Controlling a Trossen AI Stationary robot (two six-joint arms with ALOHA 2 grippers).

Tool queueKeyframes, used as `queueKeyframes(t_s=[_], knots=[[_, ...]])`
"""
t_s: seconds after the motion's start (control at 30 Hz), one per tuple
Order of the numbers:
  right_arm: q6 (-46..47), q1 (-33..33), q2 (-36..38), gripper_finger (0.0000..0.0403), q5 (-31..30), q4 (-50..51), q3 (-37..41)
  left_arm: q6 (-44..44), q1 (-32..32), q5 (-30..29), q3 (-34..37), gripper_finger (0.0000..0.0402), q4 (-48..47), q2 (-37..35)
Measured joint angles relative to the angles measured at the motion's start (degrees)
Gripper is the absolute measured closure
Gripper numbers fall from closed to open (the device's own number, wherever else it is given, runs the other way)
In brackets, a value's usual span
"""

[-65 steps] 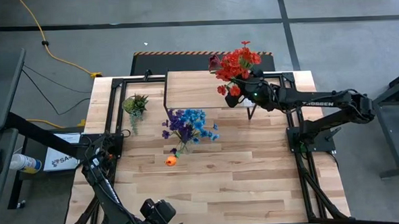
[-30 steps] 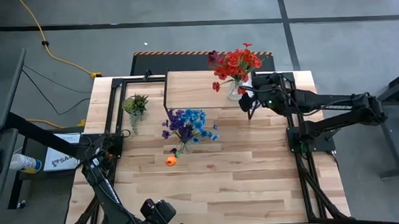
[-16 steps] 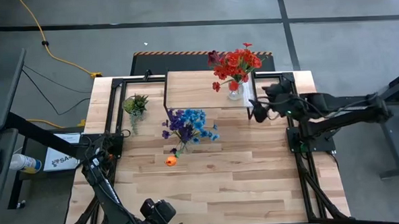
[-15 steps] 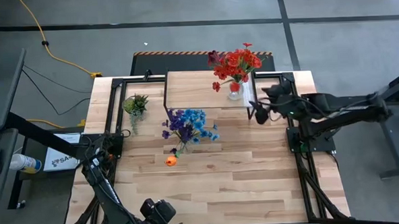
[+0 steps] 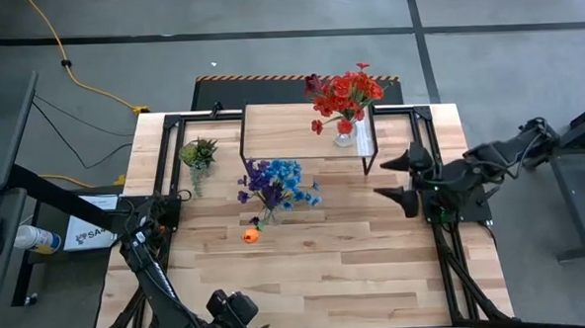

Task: Pick and place flowers into a vace then onto a shelf
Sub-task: Put the transparent crystal vase with flowers on the shelf

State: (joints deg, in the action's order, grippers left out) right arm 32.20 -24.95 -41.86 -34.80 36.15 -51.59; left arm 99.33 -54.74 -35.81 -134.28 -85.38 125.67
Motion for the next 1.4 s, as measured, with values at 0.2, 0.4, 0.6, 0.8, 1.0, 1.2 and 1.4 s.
queueKeyframes(t_s=[0.2, 0.4, 0.6, 0.8, 1.0, 1.2, 1.4], knots=[[-1.1, -8.9, -0.6, 0.0052, -0.5, -8.6, 0.0, 0.1, 0.0, -0.1, 0.0, 0.0110, 0.4, 0.0], [-9.0, -18.3, -0.6, 0.0052, -3.8, -23.5, 0.0, 0.1, 0.0, -0.2, 1.1, 0.0110, 2.6, 0.0], [-18.3, -26.3, -2.1, 0.0052, -4.2, -38.0, 0.0, 1.2, 0.0, 0.3, 6.4, 0.0110, 8.1, 0.1], [-25.5, -32.0, -5.7, 0.0052, -5.4, -49.4, -0.1, 1.7, 0.0, 0.4, 13.5, 0.0110, 15.4, 0.1], [-31.5, -35.7, -9.0, 0.0052, -7.4, -58.8, -0.1, 3.2, 0.0, 0.5, 19.4, 0.0110, 18.0, 0.1], [-32.6, -38.3, -10.6, 0.0052, -9.6, -61.1, -0.1, 3.7, 0.0, 0.3, 23.6, 0.0110, 16.3, 0.1], [-33.2, -39.9, -12.2, 0.0052, -13.5, -62.6, -0.1, 7.7, 0.0, -1.4, 26.7, 0.0110, 11.9, 0.0]])
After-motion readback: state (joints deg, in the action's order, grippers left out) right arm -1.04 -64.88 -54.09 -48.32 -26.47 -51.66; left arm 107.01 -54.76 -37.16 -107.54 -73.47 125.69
